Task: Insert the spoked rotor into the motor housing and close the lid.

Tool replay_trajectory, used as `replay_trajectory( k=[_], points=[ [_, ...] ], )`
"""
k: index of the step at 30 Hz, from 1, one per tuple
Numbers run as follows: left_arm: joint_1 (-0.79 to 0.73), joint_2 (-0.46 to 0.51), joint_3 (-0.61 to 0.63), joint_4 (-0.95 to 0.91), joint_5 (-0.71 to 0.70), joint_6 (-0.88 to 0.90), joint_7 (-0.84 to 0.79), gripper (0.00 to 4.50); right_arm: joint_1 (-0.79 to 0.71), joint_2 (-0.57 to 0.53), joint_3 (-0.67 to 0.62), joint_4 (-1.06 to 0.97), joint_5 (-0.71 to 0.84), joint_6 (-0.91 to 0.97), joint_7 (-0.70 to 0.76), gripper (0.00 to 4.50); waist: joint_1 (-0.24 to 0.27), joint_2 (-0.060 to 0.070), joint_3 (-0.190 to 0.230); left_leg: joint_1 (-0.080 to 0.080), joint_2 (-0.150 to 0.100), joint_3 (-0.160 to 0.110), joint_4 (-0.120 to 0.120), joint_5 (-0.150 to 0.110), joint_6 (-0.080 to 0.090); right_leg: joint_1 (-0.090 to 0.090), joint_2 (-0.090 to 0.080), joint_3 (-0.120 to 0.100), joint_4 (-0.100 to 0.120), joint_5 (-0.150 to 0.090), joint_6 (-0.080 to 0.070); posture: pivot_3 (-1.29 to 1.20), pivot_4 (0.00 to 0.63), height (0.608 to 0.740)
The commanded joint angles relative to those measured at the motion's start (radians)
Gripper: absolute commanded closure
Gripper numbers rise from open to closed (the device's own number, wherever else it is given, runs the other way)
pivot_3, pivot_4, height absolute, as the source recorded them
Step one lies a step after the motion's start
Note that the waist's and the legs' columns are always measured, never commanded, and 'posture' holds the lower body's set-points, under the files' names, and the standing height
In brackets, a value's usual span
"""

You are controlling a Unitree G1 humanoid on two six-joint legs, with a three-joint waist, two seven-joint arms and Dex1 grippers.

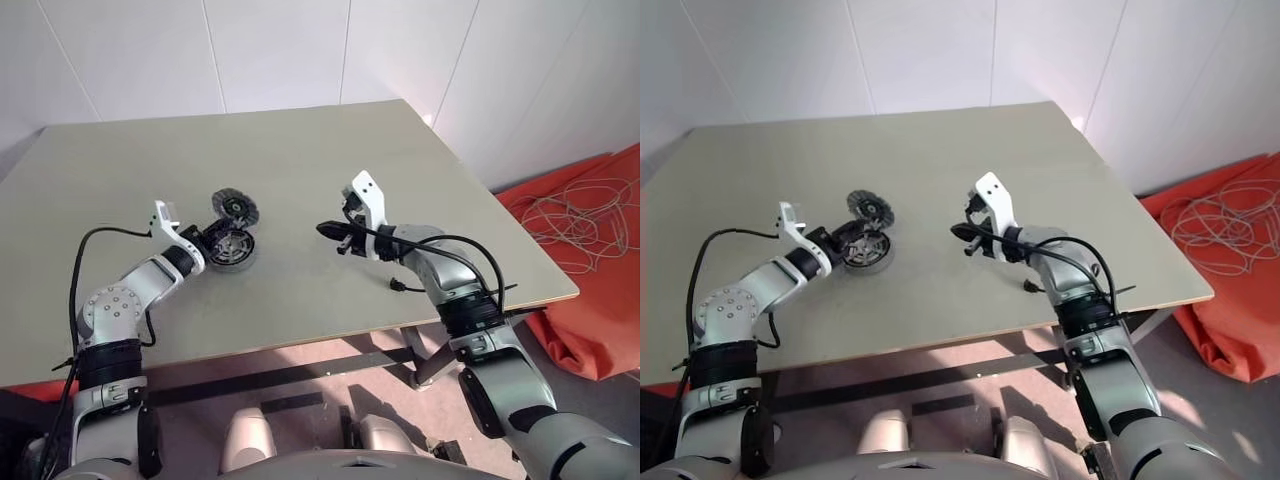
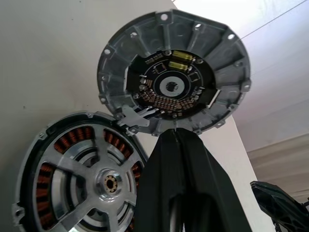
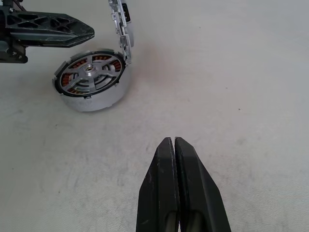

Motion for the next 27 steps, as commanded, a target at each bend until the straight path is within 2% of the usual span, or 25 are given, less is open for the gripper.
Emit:
replay_trajectory(
  k=[1, 10, 17, 20, 24, 27],
  points=[
    [-0.025, 0.013, 0.007, 0.016, 0.033, -0.004, -0.016, 4.47, -0.023, -0.005, -0.016, -0.018, 0.005, -0.015, -0.005, 4.5, 0.0, 0.0, 0.0, 0.0, 0.0, 0.0, 0.0, 0.0, 0.0, 0.0, 0.0, 0.0, 0.0, 0.0, 0.0, 0.0, 0.0, 0.74],
    [-0.038, 0.019, -0.014, 0.089, 0.129, 0.06, 0.049, 4.47, -0.034, 0.0, -0.02, -0.008, -0.002, -0.027, -0.033, 4.5, 0.001, 0.0, 0.0, 0.0, 0.0, 0.0, 0.0, 0.0, 0.0, 0.001, 0.0, 0.0, 0.0, 0.0, 0.0, 0.0, 0.0, 0.74],
    [-0.052, 0.026, 0.012, 0.105, 0.143, 0.081, -0.003, 4.47, -0.043, 0.001, -0.018, -0.001, -0.001, -0.035, -0.039, 4.5, 0.001, 0.0, 0.0, 0.001, 0.0, 0.0, 0.0, 0.0, 0.0, 0.002, 0.0, 0.0, 0.0, 0.0, 0.0, 0.0, 0.0, 0.74],
    [-0.059, 0.029, 0.027, 0.097, 0.138, 0.076, -0.025, 4.47, -0.045, 0.0, -0.017, 0.005, -0.001, -0.038, -0.039, 4.5, 0.001, 0.0, 0.0, 0.001, 0.0, 0.0, 0.0, 0.0, 0.0, 0.002, 0.0, 0.0, 0.0, 0.0, 0.0, 0.0, 0.0, 0.74],
    [-0.079, 0.005, 0.105, 0.062, 0.03, 0.086, -0.071, 4.47, -0.045, 0.0, -0.015, 0.008, -0.002, -0.041, -0.037, 4.5, 0.001, 0.0, 0.0, 0.0, 0.0, 0.0, 0.0, 0.0, 0.0, 0.001, 0.0, 0.0, 0.0, 0.0, 0.0, 0.0, 0.0, 0.74],
    [-0.08, -0.001, 0.099, 0.074, 0.046, 0.084, -0.074, 4.47, -0.045, 0.0, -0.013, 0.01, -0.002, -0.043, -0.036, 4.5, 0.001, 0.0, 0.0, 0.0, 0.0, 0.0, 0.0, 0.0, 0.0, 0.001, 0.0, 0.0, 0.0, 0.0, 0.0, 0.0, 0.0, 0.74]
  ],
)
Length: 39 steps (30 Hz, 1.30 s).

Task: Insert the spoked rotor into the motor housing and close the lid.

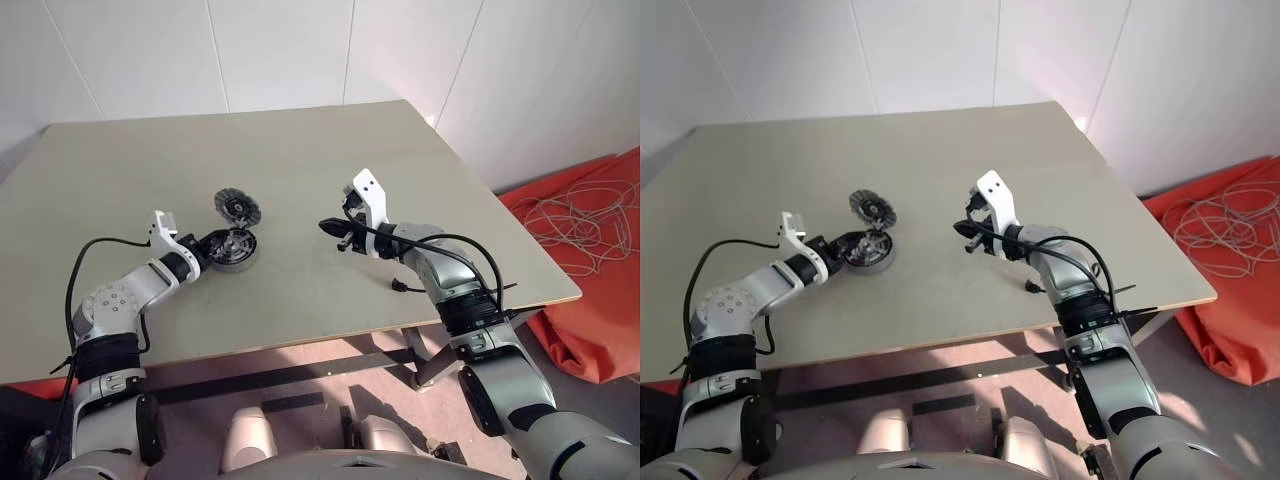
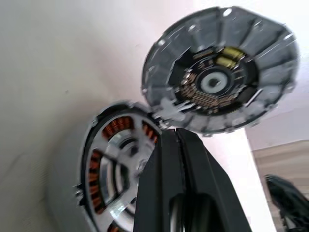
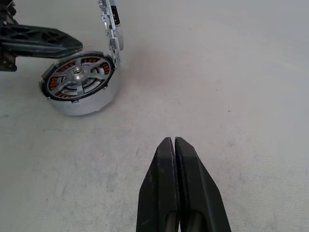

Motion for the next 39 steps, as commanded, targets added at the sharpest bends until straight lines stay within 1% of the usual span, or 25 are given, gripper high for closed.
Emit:
replay_trajectory(
  k=[1, 7, 11, 14, 17, 21, 24, 27, 29, 30, 33, 39],
  points=[
    [-0.025, -0.004, 0.009, -0.027, -0.012, -0.001, -0.018, 4.47, -0.036, -0.001, -0.012, -0.014, 0.001, -0.022, 0.002, 4.5, 0.0, 0.0, 0.0, 0.0, 0.0, 0.0, 0.0, 0.0, 0.0, 0.0, 0.0, 0.0, 0.0, 0.0, 0.0, 0.0, 0.0, 0.74],
    [-0.01, -0.013, -0.045, -0.003, 0.048, 0.078, 0.056, 4.47, -0.032, -0.002, -0.012, -0.025, 0.002, -0.017, 0.001, 4.5, 0.0, 0.0, 0.0, 0.0, 0.0, 0.0, 0.0, 0.0, 0.0, 0.0, 0.0, 0.0, 0.0, 0.0, 0.0, 0.0, 0.0, 0.74],
    [-0.012, -0.008, -0.046, -0.019, 0.056, 0.101, 0.064, 4.47, -0.034, -0.003, -0.012, -0.022, 0.001, -0.019, 0.002, 4.5, 0.0, 0.0, 0.0, 0.001, 0.0, 0.0, 0.0, 0.0, 0.0, 0.001, 0.0, 0.0, 0.0, 0.0, 0.0, 0.0, 0.0, 0.74],
    [-0.015, -0.011, -0.035, -0.03, 0.054, 0.084, 0.047, 4.47, -0.036, -0.003, -0.012, -0.019, 0.001, -0.021, 0.003, 4.5, 0.0, 0.0, 0.0, 0.001, 0.0, 0.0, 0.0, 0.0, 0.0, 0.001, 0.0, 0.0, 0.0, 0.0, 0.0, 0.0, 0.0, 0.74],
    [-0.018, -0.018, 0.0, -0.049, 0.039, 0.029, 0.019, 4.47, -0.035, -0.002, -0.011, -0.02, 0.001, -0.021, 0.003, 4.5, 0.0, 0.0, 0.0, 0.0, 0.0, 0.0, 0.0, 0.0, 0.0, 0.0, 0.0, 0.0, 0.0, 0.0, 0.0, 0.0, 0.0, 0.74],
    [-0.024, -0.009, 0.019, -0.051, 0.062, -0.031, 0.015, 4.47, -0.034, 0.0, -0.01, -0.015, 0.0, -0.024, 0.004, 4.5, 0.0, 0.0, 0.0, 0.0, 0.0, 0.0, 0.0, 0.0, 0.0, 0.0, 0.0, 0.0, 0.0, 0.0, 0.0, 0.0, 0.0, 0.74],
    [-0.023, 0.022, 0.04, -0.044, 0.11, -0.114, 0.012, 4.47, -0.032, 0.001, -0.009, -0.017, 0.001, -0.024, 0.004, 4.5, -0.001, 0.0, 0.0, 0.0, 0.0, 0.0, 0.0, 0.0, 0.0, 0.0, 0.0, 0.0, -0.001, 0.0, 0.0, 0.0, 0.0, 0.74],
    [-0.018, 0.056, 0.028, -0.015, 0.191, -0.2, 0.007, 4.47, -0.031, 0.002, -0.008, -0.017, 0.001, -0.024, 0.004, 4.5, -0.001, 0.0, 0.0, 0.0, 0.0, 0.0, -0.001, 0.0, 0.0, 0.0, 0.0, 0.0, -0.001, 0.0, 0.0, 0.0, 0.0, 0.74],
    [-0.027, 0.068, 0.026, 0.003, 0.235, -0.236, 0.037, 4.47, -0.03, 0.002, -0.008, -0.019, 0.001, -0.023, 0.004, 4.5, -0.001, 0.0, 0.0, 0.0, 0.0, 0.0, -0.001, 0.0, 0.0, 0.0, 0.0, 0.0, -0.001, 0.0, 0.0, 0.0, 0.0, 0.74],
    [-0.026, 0.08, 0.005, 0.013, 0.279, -0.259, 0.046, 4.47, -0.03, 0.002, -0.008, -0.02, 0.001, -0.022, 0.004, 4.5, -0.001, 0.0, 0.0, 0.0, 0.0, 0.0, -0.001, 0.0, 0.0, 0.0, 0.0, 0.0, -0.001, 0.0, 0.0, 0.0, 0.0, 0.74],
    [-0.027, 0.095, -0.047, 0.035, 0.367, -0.285, 0.05, 4.47, -0.029, 0.002, -0.008, -0.02, 0.002, -0.023, 0.005, 4.5, 0.001, 0.0, 0.0, 0.0, 0.0, 0.0, -0.001, 0.0, 0.001, 0.0, 0.0, 0.0, -0.001, 0.0, 0.0, 0.0, 0.0, 0.74],
    [-0.031, 0.076, -0.09, 0.035, 0.391, -0.257, 0.003, 4.47, -0.028, 0.001, -0.009, -0.023, 0.002, -0.022, 0.005, 4.5, 0.0, 0.0, 0.0, 0.0, 0.0, 0.0, -0.001, 0.0, 0.0, 0.0, 0.0, 0.0, -0.001, 0.0, 0.0, 0.0, 0.0, 0.74]
  ],
)
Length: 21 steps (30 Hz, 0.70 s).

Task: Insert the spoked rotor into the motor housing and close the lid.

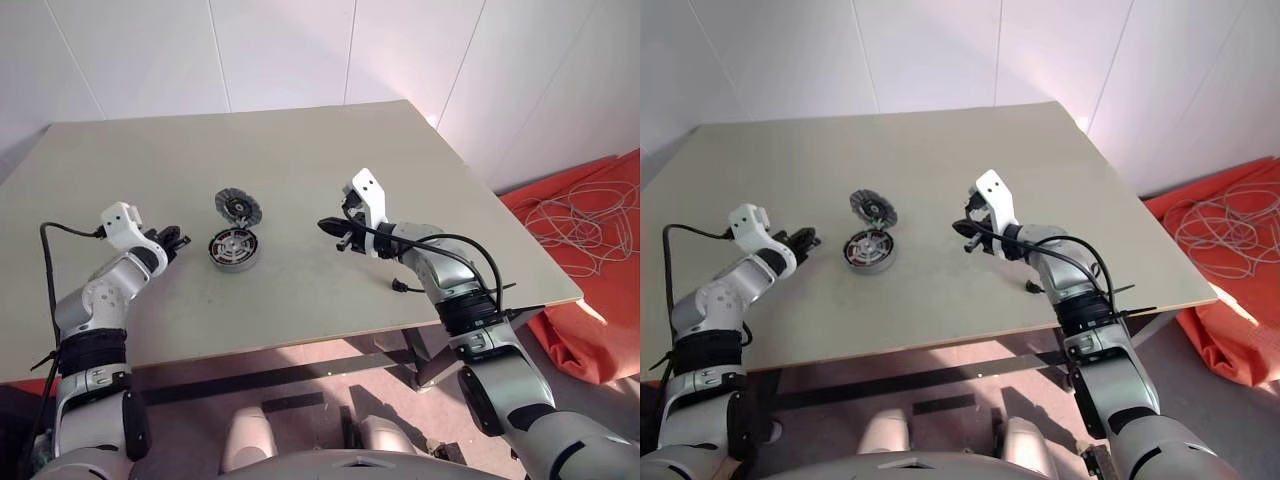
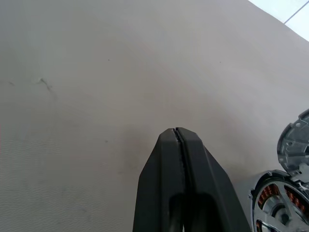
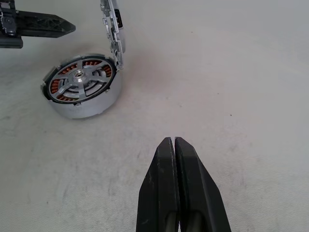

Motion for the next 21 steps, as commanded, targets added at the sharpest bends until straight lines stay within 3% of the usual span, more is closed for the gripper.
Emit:
replay_trajectory(
  k=[1, 14, 21],
  points=[
    [-0.026, -0.004, -0.021, -0.019, 0.012, 0.006, -0.034, 4.47, -0.027, -0.003, -0.01, -0.024, 0.002, -0.013, 0.004, 4.5, -0.001, 0.0, 0.0, 0.0, 0.0, 0.0, 0.0, 0.0, 0.0, 0.0, 0.0, 0.0, 0.0, 0.0, 0.0, 0.0, 0.0, 0.74],
    [-0.051, -0.008, -0.029, -0.042, -0.001, 0.077, -0.095, 4.47, -0.034, -0.007, -0.018, -0.025, 0.003, -0.014, -0.003, 4.5, 0.0, 0.0, 0.0, 0.0, 0.0, 0.0, 0.0, 0.0, 0.0, 0.0, 0.0, 0.0, 0.0, 0.0, 0.0, 0.0, 0.0, 0.74],
    [-0.06, -0.012, -0.088, -0.05, 0.003, 0.259, -0.099, 4.47, -0.042, -0.004, -0.021, -0.02, 0.002, -0.02, -0.009, 4.5, 0.001, 0.0, 0.0, 0.0, 0.0, 0.0, 0.0, 0.0, 0.0, 0.0, 0.0, 0.0, 0.0, 0.0, 0.0, 0.0, 0.0, 0.74]
  ],
)
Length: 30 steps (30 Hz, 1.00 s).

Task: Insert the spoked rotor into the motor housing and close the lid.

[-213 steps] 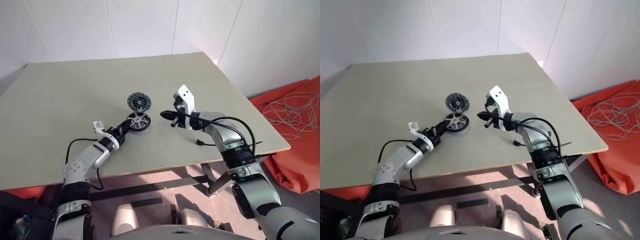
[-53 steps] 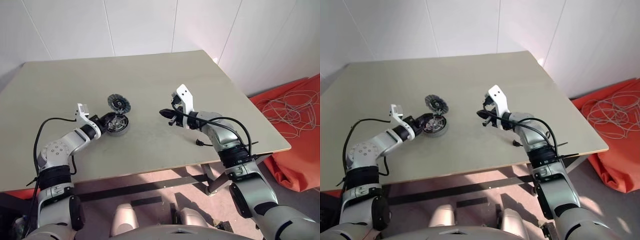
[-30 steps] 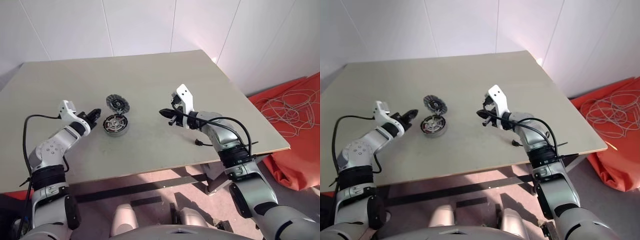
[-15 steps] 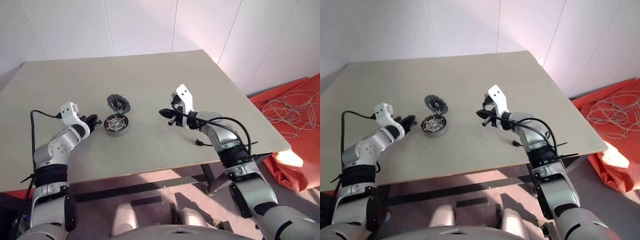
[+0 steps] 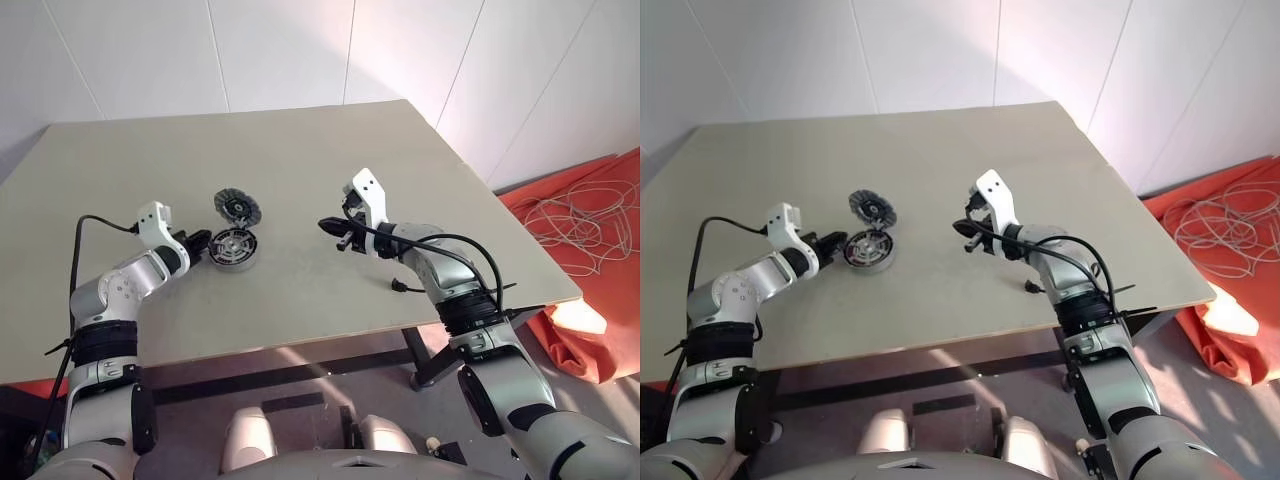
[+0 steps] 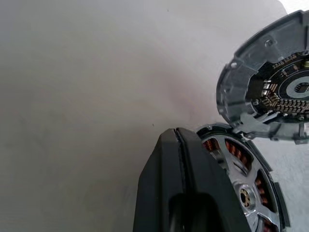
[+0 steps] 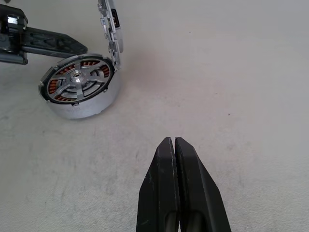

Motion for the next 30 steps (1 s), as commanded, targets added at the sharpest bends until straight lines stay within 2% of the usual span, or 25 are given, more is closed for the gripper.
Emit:
replay_trajectory(
  k=[1, 8, 16, 21, 30],
  points=[
    [-0.011, -0.001, -0.048, -0.031, 0.018, 0.056, -0.007, 4.47, -0.042, -0.003, -0.021, -0.02, 0.003, -0.02, -0.006, 4.5, 0.002, 0.0, 0.0, 0.0, 0.0, 0.0, 0.0, 0.0, 0.0, 0.0, 0.0, 0.0, 0.0, 0.0, 0.0, 0.0, 0.0, 0.74],
    [-0.018, -0.012, -0.054, -0.022, 0.047, 0.055, -0.018, 4.47, -0.04, -0.007, -0.022, -0.022, 0.003, -0.02, -0.007, 4.5, 0.003, 0.0, 0.0, 0.0, -0.001, 0.0, 0.0, 0.0, 0.001, 0.001, -0.001, 0.0, 0.0, 0.0, 0.0, 0.0, 0.0, 0.74],
    [-0.033, -0.051, -0.06, -0.054, 0.02, 0.077, -0.062, 4.47, -0.043, -0.009, -0.022, -0.019, 0.003, -0.023, -0.008, 4.5, 0.016, 0.0, 0.0, 0.0, -0.001, 0.0, 0.0, -0.001, 0.001, 0.001, -0.002, 0.0, -0.001, 0.0, 0.0, 0.0, 0.0, 0.74],
    [-0.042, -0.083, -0.066, -0.084, -0.01, 0.127, -0.1, 4.47, -0.039, -0.011, -0.022, -0.024, 0.004, -0.021, -0.009, 4.5, 0.035, 0.0, 0.0, -0.001, -0.002, 0.0, 0.0, -0.001, 0.001, 0.001, -0.002, 0.0, -0.001, 0.0, 0.0, 0.0, 0.0, 0.74],
    [-0.055, -0.113, -0.101, -0.089, 0.006, 0.179, -0.135, 4.47, -0.034, -0.013, -0.023, -0.031, 0.004, -0.02, -0.013, 4.5, 0.038, 0.0, 0.0, -0.001, -0.002, 0.0, 0.0, -0.001, 0.001, 0.001, -0.002, 0.0, -0.002, 0.0, 0.0, 0.0, 0.0, 0.74]
  ],
)
